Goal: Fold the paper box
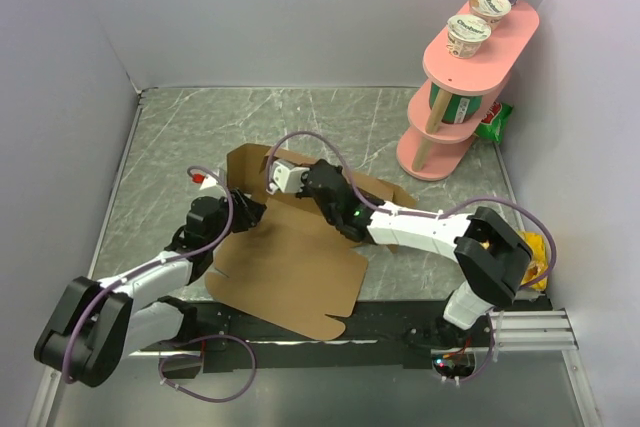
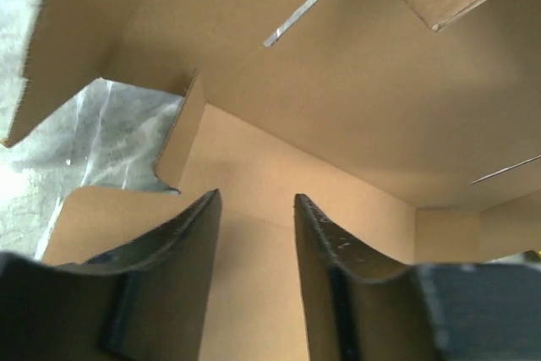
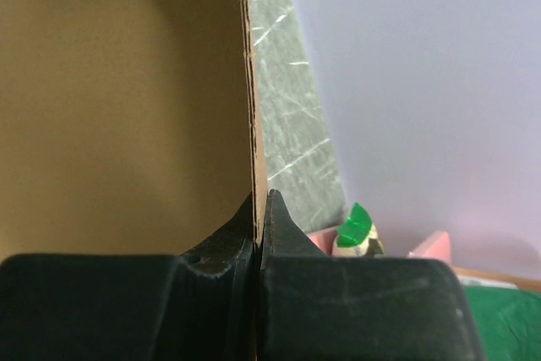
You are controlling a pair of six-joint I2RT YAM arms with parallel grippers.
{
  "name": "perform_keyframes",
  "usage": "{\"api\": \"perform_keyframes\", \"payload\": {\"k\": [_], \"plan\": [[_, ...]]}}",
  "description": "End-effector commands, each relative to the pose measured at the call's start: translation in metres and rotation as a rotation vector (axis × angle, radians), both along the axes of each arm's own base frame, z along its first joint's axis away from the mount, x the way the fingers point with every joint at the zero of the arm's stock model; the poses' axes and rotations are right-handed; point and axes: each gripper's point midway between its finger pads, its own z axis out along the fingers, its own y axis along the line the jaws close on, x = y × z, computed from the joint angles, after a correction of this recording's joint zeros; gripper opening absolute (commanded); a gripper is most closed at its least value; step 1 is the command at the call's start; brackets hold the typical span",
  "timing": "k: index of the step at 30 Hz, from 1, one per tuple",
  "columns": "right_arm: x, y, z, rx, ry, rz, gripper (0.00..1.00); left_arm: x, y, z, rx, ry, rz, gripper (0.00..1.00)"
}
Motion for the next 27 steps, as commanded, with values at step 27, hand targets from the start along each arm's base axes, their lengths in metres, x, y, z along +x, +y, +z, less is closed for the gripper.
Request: {"api": "perform_keyframes", "payload": {"k": [27], "plan": [[-0.07, 0.005, -0.064, 0.044, 0.03, -0.134, 0.0, -0.043, 0.054, 0.108, -0.054, -0.291, 0.153, 0.58]]}}
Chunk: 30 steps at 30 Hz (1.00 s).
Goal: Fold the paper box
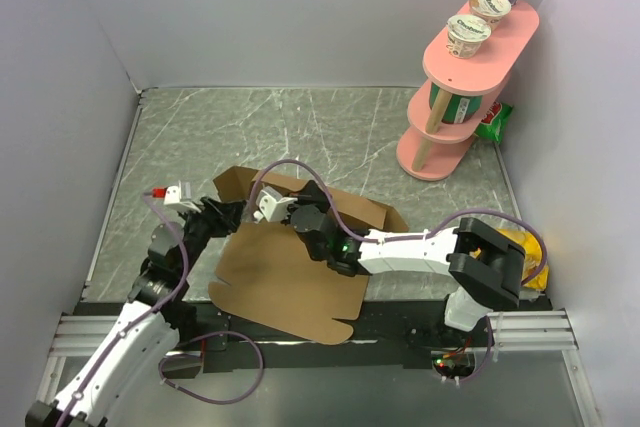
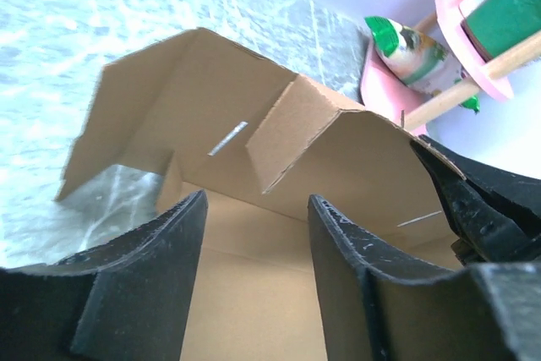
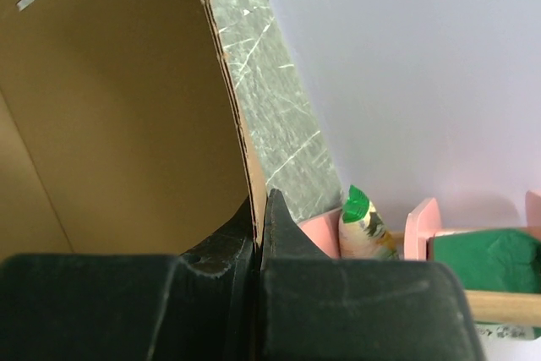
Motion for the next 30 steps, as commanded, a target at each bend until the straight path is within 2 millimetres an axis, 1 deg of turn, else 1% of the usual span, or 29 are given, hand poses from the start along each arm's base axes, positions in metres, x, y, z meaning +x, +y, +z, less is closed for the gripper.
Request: {"api": "perform_keyframes", "payload": {"k": [1, 3, 4, 5, 6, 8, 9, 10, 11, 12, 14, 15, 16, 17, 18, 19, 20, 21, 23, 24, 26, 27, 28, 29, 30], "plan": [[-0.008, -0.019, -0.059, -0.011, 0.117, -0.061, 0.0, -0.004, 0.018, 0.021, 0.003, -0.021, 0.08, 0.6], [-0.007, -0.02, -0.058, -0.011, 0.116, -0.061, 0.0, -0.004, 0.022, 0.03, 0.003, -0.045, 0.097, 0.63], [-0.006, -0.02, -0.057, -0.006, 0.115, -0.06, 0.0, -0.005, 0.023, 0.028, 0.007, -0.027, 0.105, 0.64], [-0.004, -0.023, -0.058, -0.012, 0.115, -0.06, 0.0, -0.004, 0.026, 0.029, 0.006, -0.024, 0.118, 0.67], [-0.004, -0.024, -0.055, -0.001, 0.111, -0.059, 0.0, -0.001, 0.03, 0.03, 0.012, -0.018, 0.146, 0.69], [-0.004, -0.024, -0.055, 0.014, 0.118, -0.038, 0.0, 0.008, 0.046, 0.038, 0.026, -0.041, 0.231, 0.7], [-0.006, -0.024, -0.051, 0.028, 0.119, -0.027, 0.0, 0.013, 0.05, 0.037, 0.034, -0.045, 0.255, 0.7], [-0.006, -0.024, -0.051, 0.029, 0.121, -0.021, 0.0, 0.019, 0.06, 0.04, 0.031, -0.061, 0.301, 0.7], [-0.008, -0.024, -0.052, 0.027, 0.125, -0.011, 0.0, 0.023, 0.064, 0.053, 0.011, -0.111, 0.322, 0.68], [-0.008, -0.023, -0.049, 0.038, 0.123, -0.006, 0.0, 0.027, 0.067, 0.06, 0.007, -0.146, 0.334, 0.68], [-0.009, -0.024, -0.05, 0.033, 0.128, -0.004, 0.0, 0.033, 0.075, 0.07, 0.006, -0.204, 0.354, 0.67], [-0.009, -0.024, -0.049, 0.035, 0.129, -0.002, 0.0, 0.039, 0.072, 0.083, -0.006, -0.257, 0.333, 0.66], [-0.008, -0.024, -0.048, 0.038, 0.131, 0.001, 0.0, 0.044, 0.077, 0.087, 0.019, -0.281, 0.328, 0.66], [-0.009, -0.023, -0.047, 0.04, 0.131, 0.005, 0.0, 0.047, 0.065, 0.088, 0.028, -0.3, 0.241, 0.66], [-0.01, -0.023, -0.048, 0.037, 0.133, 0.008, 0.0, 0.058, 0.066, 0.081, 0.029, -0.283, 0.228, 0.65], [-0.01, -0.023, -0.047, 0.039, 0.133, 0.01, 0.0, 0.065, 0.078, 0.077, 0.013, -0.273, 0.255, 0.64], [-0.01, -0.023, -0.046, 0.042, 0.133, 0.011, 0.0, 0.068, 0.077, 0.072, 0.011, -0.266, 0.218, 0.64], [-0.01, -0.023, -0.046, 0.041, 0.135, 0.01, 0.0, 0.077, 0.092, 0.066, 0.009, -0.254, 0.251, 0.63], [-0.01, -0.023, -0.046, 0.049, 0.144, 0.016, 0.0, 0.083, 0.098, 0.056, 0.01, -0.225, 0.248, 0.64], [-0.011, -0.023, -0.046, 0.048, 0.146, 0.018, 0.0, 0.09, 0.098, 0.041, 0.039, -0.183, 0.229, 0.64], [-0.01, -0.023, -0.046, 0.056, 0.148, 0.02, 0.0, 0.098, 0.092, 0.035, 0.072, -0.166, 0.179, 0.63], [-0.01, -0.022, -0.046, 0.056, 0.149, 0.023, 0.0, 0.101, 0.081, 0.02, 0.077, -0.133, 0.105, 0.63], [-0.01, -0.022, -0.045, 0.06, 0.146, 0.022, 0.0, 0.103, 0.076, 0.025, 0.08, -0.177, 0.069, 0.63], [-0.009, -0.021, -0.046, 0.059, 0.151, 0.024, 0.0, 0.103, 0.069, 0.022, 0.08, -0.186, 0.022, 0.63], [-0.009, -0.021, -0.047, 0.055, 0.152, 0.022, 0.0, 0.102, 0.057, 0.007, 0.07, -0.158, -0.059, 0.63]]}}
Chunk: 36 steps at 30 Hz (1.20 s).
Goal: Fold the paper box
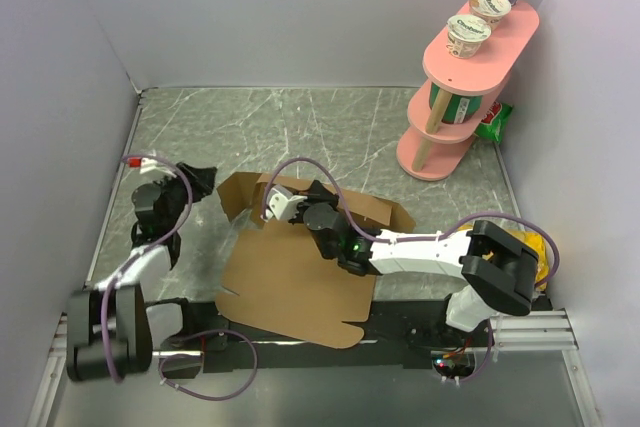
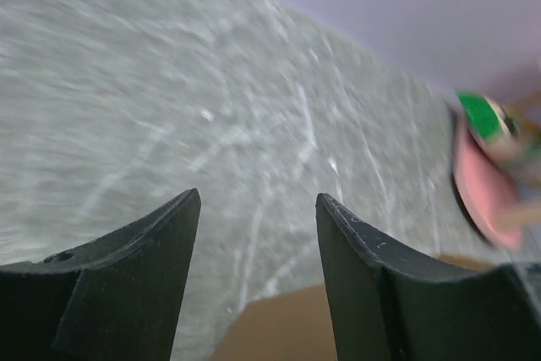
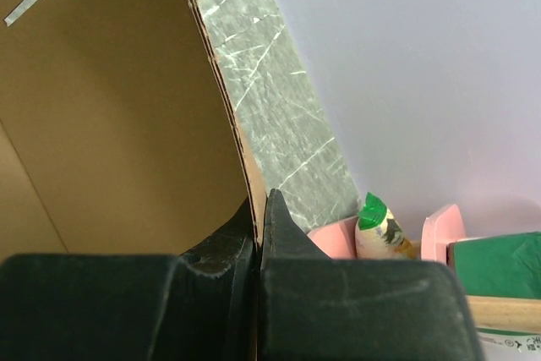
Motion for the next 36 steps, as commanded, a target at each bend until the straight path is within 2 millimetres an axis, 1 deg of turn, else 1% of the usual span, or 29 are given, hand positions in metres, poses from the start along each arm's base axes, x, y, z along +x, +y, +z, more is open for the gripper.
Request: {"api": "perform_keyframes", "payload": {"k": [1, 2, 4, 5, 6, 7, 8, 9, 10, 11, 12, 14, 15, 18, 20, 22, 25, 26, 27, 29, 30, 35, 36], "plan": [[-0.008, -0.01, -0.046, -0.017, 0.131, -0.011, 0.0, 0.004, -0.046, 0.022, 0.037, -0.155, -0.317, 0.62], [-0.007, -0.01, -0.047, -0.024, 0.128, -0.014, 0.0, 0.006, -0.051, 0.015, 0.025, -0.15, -0.351, 0.59], [-0.005, -0.009, -0.045, -0.02, 0.124, -0.016, 0.0, 0.003, -0.066, 0.011, 0.0, -0.139, -0.424, 0.56], [-0.004, -0.01, -0.046, -0.02, 0.124, -0.022, 0.0, 0.004, -0.07, 0.005, -0.002, -0.115, -0.435, 0.56], [-0.003, -0.01, -0.045, -0.017, 0.124, -0.024, 0.0, 0.002, -0.08, 0.002, 0.019, -0.109, -0.459, 0.56], [-0.002, -0.009, -0.044, -0.013, 0.124, -0.026, 0.0, 0.004, -0.083, 0.0, 0.033, -0.097, -0.454, 0.57], [-0.002, -0.009, -0.045, -0.012, 0.126, -0.027, 0.0, 0.001, -0.088, -0.006, 0.041, -0.065, -0.463, 0.57], [-0.001, -0.008, -0.045, -0.012, 0.127, -0.029, 0.0, -0.002, -0.099, -0.005, 0.068, -0.071, -0.49, 0.57], [-0.001, -0.007, -0.045, -0.008, 0.128, -0.03, 0.0, -0.002, -0.1, -0.006, 0.077, -0.065, -0.478, 0.57], [0.0, -0.007, -0.045, -0.009, 0.128, -0.035, 0.0, -0.005, -0.104, -0.002, 0.087, -0.074, -0.483, 0.57], [0.0, -0.006, -0.044, -0.007, 0.127, -0.037, 0.0, -0.011, -0.113, -0.007, 0.099, -0.059, -0.507, 0.57], [0.001, -0.005, -0.045, -0.005, 0.126, -0.041, 0.0, -0.015, -0.118, -0.007, 0.112, -0.06, -0.506, 0.57], [0.001, -0.005, -0.045, -0.002, 0.125, -0.04, 0.0, -0.021, -0.125, -0.013, 0.115, -0.045, -0.521, 0.58], [0.001, -0.004, -0.047, -0.002, 0.114, -0.035, 0.0, -0.03, -0.133, -0.025, 0.114, -0.023, -0.547, 0.58], [0.003, -0.007, -0.049, -0.016, 0.1, -0.041, 0.0, -0.032, -0.134, -0.03, 0.119, -0.018, -0.546, 0.57], [0.003, -0.01, -0.051, -0.026, 0.075, -0.046, 0.0, -0.034, -0.129, -0.037, 0.126, -0.002, -0.52, 0.58], [0.004, -0.017, -0.055, -0.047, 0.032, -0.057, 0.0, -0.04, -0.128, -0.036, 0.136, -0.017, -0.519, 0.6], [0.004, -0.02, -0.056, -0.054, 0.024, -0.062, 0.0, -0.042, -0.128, -0.031, 0.144, -0.038, -0.518, 0.6], [0.004, -0.022, -0.056, -0.039, 0.005, -0.065, 0.0, -0.045, -0.125, -0.035, 0.147, -0.032, -0.508, 0.61], [0.005, -0.027, -0.056, -0.06, -0.028, -0.067, 0.0, -0.048, -0.125, -0.034, 0.146, -0.045, -0.507, 0.62], [0.004, -0.03, -0.06, -0.072, -0.034, -0.07, 0.0, -0.051, -0.126, -0.035, 0.145, -0.046, -0.516, 0.62], [0.007, -0.035, -0.054, -0.089, -0.109, -0.104, 0.0, -0.066, -0.136, -0.034, 0.138, -0.073, -0.589, 0.65], [0.006, -0.037, -0.053, -0.088, -0.127, -0.121, 0.0, -0.069, -0.135, -0.038, 0.137, -0.062, -0.587, 0.65]]}}
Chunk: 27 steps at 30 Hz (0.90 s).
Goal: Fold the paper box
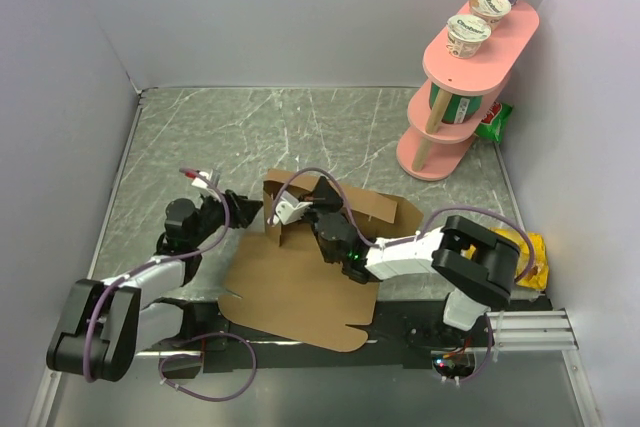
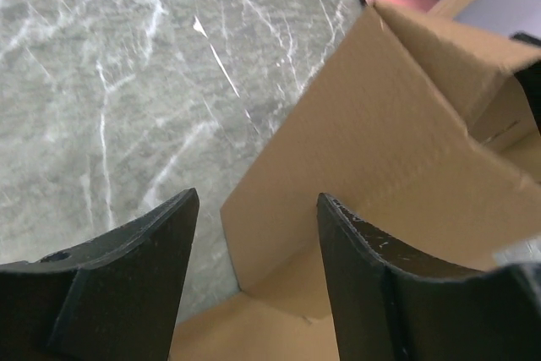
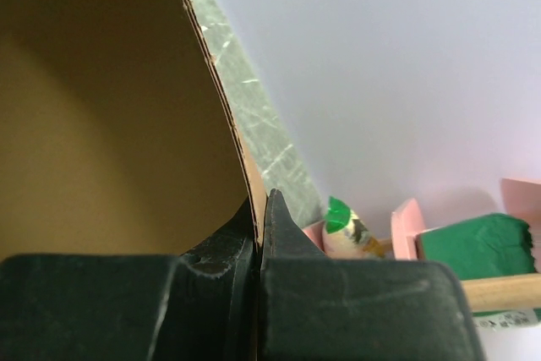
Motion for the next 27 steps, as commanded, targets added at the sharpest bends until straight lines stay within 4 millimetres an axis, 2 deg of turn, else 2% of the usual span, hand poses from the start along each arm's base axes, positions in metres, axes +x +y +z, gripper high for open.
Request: {"api": "perform_keyframes", "payload": {"k": [1, 2, 4, 5, 8, 9, 13, 19, 27], "plan": [[-0.006, -0.023, -0.049, -0.107, 0.024, -0.089, 0.0, -0.018, -0.012, 0.009, -0.001, -0.068, -0.084, 0.66], [-0.005, -0.022, -0.041, -0.068, -0.009, -0.095, 0.0, -0.023, -0.012, 0.01, 0.0, -0.081, -0.089, 0.67], [-0.007, -0.024, -0.044, -0.115, -0.04, -0.111, 0.0, -0.027, -0.012, 0.013, -0.002, -0.103, -0.097, 0.69], [-0.006, -0.024, -0.031, -0.051, -0.087, -0.122, 0.0, -0.028, -0.013, 0.018, 0.0, -0.122, -0.097, 0.69], [-0.008, -0.028, -0.03, -0.093, -0.149, -0.149, 0.0, -0.032, -0.018, 0.017, 0.017, -0.134, -0.122, 0.71], [-0.009, -0.029, -0.023, -0.078, -0.179, -0.155, 0.0, -0.033, -0.021, 0.018, 0.019, -0.142, -0.135, 0.72], [-0.014, -0.028, -0.025, -0.082, -0.198, -0.152, 0.0, -0.027, -0.023, 0.015, 0.048, -0.149, -0.141, 0.7], [-0.018, -0.027, -0.024, -0.084, -0.203, -0.138, 0.0, -0.016, -0.026, 0.022, 0.061, -0.201, -0.137, 0.69], [-0.019, -0.024, -0.033, -0.074, -0.151, -0.108, 0.0, -0.005, -0.042, 0.03, 0.083, -0.267, -0.162, 0.66]]}}
